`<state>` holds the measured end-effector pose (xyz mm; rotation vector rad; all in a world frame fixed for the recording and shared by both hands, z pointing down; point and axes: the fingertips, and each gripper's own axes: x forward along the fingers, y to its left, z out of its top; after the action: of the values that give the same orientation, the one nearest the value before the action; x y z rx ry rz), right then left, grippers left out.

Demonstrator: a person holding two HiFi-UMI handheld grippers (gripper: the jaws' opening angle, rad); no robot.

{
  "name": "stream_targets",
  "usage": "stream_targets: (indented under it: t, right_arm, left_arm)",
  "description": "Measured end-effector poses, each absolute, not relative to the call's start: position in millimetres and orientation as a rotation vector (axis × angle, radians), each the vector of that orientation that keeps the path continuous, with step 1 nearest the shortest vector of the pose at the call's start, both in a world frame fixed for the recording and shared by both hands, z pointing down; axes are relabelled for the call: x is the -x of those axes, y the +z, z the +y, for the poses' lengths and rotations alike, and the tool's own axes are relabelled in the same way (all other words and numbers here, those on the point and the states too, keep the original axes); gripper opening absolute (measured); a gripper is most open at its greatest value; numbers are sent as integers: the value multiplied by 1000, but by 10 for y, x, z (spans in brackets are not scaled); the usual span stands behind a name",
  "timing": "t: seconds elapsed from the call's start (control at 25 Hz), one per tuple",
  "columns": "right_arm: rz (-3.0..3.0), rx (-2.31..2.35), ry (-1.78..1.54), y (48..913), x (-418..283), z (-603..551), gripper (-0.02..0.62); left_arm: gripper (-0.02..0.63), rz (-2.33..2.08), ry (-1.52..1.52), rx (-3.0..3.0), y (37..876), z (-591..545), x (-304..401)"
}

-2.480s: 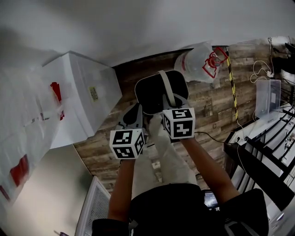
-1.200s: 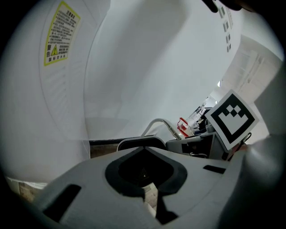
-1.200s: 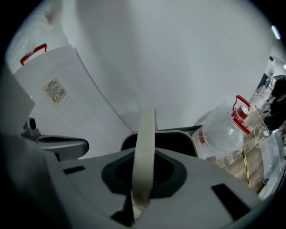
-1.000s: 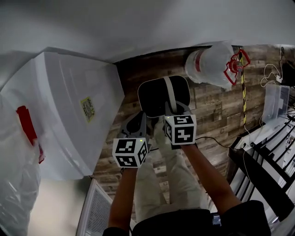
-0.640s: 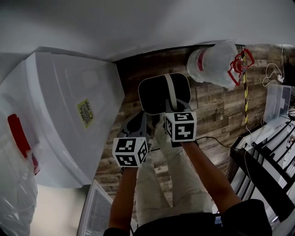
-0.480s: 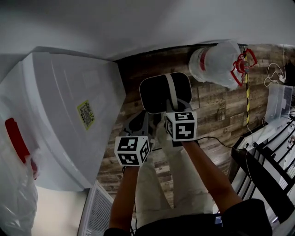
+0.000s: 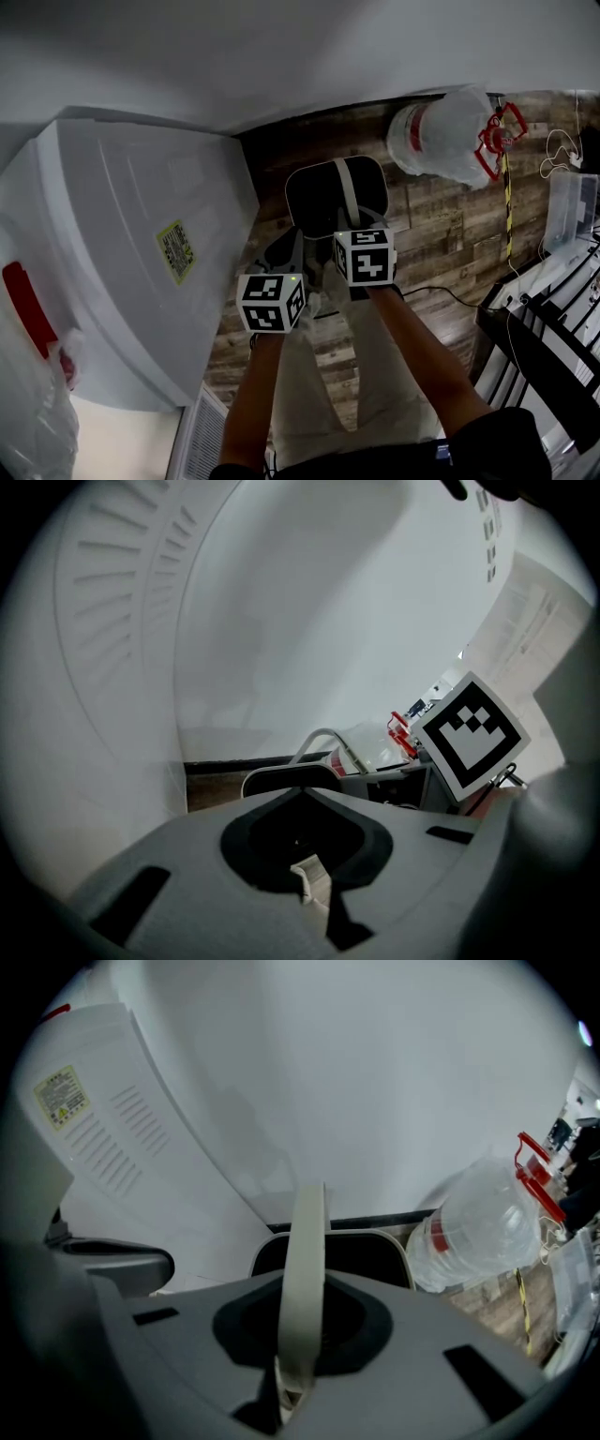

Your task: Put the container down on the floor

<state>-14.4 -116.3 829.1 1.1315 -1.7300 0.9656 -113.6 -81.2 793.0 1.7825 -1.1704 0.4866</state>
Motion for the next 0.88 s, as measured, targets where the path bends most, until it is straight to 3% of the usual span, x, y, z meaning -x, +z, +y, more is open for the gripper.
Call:
stream_targets:
  t: [0.88]
  right_arm:
    - [-1761, -1126, 942, 8969, 348, -1549, 34]
  left_arm:
    - [17, -1186, 511, -1796, 8716, -1129, 1208]
